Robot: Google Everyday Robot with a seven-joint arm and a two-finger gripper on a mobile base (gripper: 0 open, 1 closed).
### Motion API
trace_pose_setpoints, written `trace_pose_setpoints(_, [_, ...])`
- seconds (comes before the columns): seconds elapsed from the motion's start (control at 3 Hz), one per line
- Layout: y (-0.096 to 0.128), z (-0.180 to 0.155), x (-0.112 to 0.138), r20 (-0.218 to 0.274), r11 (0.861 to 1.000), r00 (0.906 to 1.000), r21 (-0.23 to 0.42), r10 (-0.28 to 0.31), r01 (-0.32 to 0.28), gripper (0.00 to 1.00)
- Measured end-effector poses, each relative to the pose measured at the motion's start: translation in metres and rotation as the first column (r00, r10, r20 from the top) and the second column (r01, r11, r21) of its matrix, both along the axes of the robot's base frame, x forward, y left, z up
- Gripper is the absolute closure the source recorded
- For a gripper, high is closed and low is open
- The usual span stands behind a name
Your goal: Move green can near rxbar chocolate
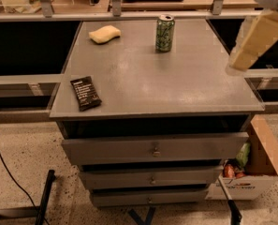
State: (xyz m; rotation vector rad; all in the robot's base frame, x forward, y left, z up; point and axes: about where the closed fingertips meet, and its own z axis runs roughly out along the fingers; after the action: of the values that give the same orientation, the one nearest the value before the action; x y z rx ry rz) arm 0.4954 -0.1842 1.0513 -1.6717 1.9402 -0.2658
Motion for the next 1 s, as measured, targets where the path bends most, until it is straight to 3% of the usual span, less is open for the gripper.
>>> trace_pose_setpoints(0.33, [0.003,0.015,0.048,0.038,0.998,0.9980,0.026,0.050,-0.051,0.00])
trace_pose_setpoints(0.67, [-0.006,0.025,0.095,0.080,0.995,0.9954,0.075,0.054,-0.060,0.00])
trace_pose_setpoints(1.0, [-0.017,0.023,0.138,0.119,0.981,0.9919,0.184,0.043,-0.065,0.00])
